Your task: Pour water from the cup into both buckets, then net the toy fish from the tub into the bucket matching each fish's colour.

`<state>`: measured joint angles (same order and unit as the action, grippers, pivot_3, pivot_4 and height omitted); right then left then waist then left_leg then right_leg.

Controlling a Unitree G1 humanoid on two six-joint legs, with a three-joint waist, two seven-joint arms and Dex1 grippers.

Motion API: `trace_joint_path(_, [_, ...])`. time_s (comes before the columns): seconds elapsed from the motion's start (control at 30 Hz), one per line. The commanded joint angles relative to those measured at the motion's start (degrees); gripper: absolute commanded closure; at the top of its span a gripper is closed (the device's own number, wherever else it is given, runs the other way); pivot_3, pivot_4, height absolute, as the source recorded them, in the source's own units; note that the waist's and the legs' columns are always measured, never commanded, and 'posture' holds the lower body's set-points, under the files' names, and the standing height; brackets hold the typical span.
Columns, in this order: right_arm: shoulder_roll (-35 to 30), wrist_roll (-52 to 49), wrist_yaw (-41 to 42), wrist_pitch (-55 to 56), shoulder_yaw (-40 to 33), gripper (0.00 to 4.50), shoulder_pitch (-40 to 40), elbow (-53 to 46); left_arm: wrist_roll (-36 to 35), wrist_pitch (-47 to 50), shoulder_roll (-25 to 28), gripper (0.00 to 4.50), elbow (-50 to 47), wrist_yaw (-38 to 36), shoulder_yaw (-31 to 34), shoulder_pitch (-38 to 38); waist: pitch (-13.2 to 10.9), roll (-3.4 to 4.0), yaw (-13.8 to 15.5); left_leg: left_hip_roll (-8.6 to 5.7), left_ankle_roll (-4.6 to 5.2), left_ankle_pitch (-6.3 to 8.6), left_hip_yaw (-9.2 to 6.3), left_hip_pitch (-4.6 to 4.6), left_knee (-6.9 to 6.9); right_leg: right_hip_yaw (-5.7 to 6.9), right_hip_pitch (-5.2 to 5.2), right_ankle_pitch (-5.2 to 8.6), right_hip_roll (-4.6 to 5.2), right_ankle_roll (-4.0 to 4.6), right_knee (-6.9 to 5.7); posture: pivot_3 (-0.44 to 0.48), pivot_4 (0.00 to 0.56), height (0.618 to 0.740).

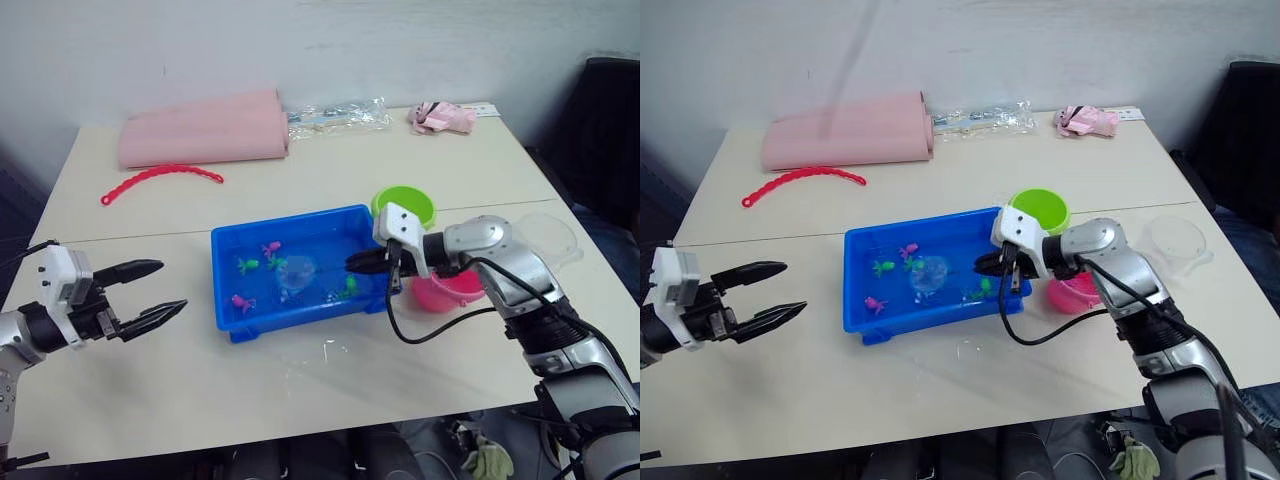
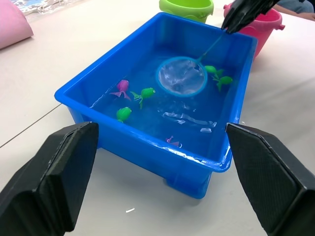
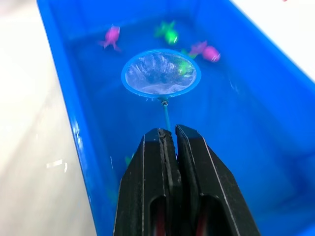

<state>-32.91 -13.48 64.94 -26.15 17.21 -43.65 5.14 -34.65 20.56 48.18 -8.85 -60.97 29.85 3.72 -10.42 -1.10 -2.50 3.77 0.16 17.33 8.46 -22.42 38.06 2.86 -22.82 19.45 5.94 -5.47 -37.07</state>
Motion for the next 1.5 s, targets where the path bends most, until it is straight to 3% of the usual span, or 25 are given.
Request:
trace_joint_path(0.03, [2.69, 0.3, -1.65, 1.02, -1.08, 4.5, -1.46, 1.81, -0.32, -0.91, -0.11, 0.03, -1.17, 0.12, -0.08, -0.69, 0.0, 0.0, -0.3, 0.0, 0.0, 0.0, 0.0, 0.0, 0.0, 0.0, 0.0, 0.0, 0.0, 0.0, -0.01, 0.0, 0.15, 0.74])
trace_joint_path(0.23, [7.56, 3.23, -4.24, 3.04, 0.25, 4.5, -2.62, 7.55, -0.2, -1.12, -0.16, 0.03, -0.41, 0.21, -0.86, -1.61, 0.0, 0.0, -0.71, -0.01, -0.01, 0.0, 0.0, -0.02, -0.02, 0.0, -0.01, 0.0, 0.0, 0.0, 0.0, 0.0, 0.15, 0.74])
trace_joint_path(0.97, [15.69, 8.81, -7.53, 4.58, 0.17, 4.5, -8.34, 22.29, -0.18, -1.58, 0.66, 0.03, 0.81, -0.23, -0.26, -1.9, -0.01, 0.01, -1.01, 0.01, -0.06, 0.01, 0.02, -0.02, -0.06, -0.02, -0.02, 0.0, -0.03, 0.0, -0.05, 0.0, 0.15, 0.74])
trace_joint_path(1.3, [15.67, 8.68, -8.44, 10.83, -1.53, 4.5, -6.56, 20.55, -0.13, -1.78, 0.57, 0.03, 0.66, -0.28, 0.11, -1.5, -0.01, 0.02, -1.12, 0.02, -0.07, 0.02, 0.02, -0.02, -0.09, -0.02, -0.03, 0.0, -0.04, 0.0, -0.06, 0.0, 0.15, 0.74])
trace_joint_path(1.5, [14.32, 8.29, -7.42, 8.03, -1.3, 4.5, -5.09, 18.78, -0.07, -2.02, 0.44, 0.03, 1.03, -0.38, -0.32, -1.97, -0.01, 0.02, -1.09, 0.02, -0.07, 0.02, 0.02, -0.02, -0.1, -0.02, -0.02, 0.0, -0.03, 0.0, -0.05, 0.0, 0.15, 0.74])
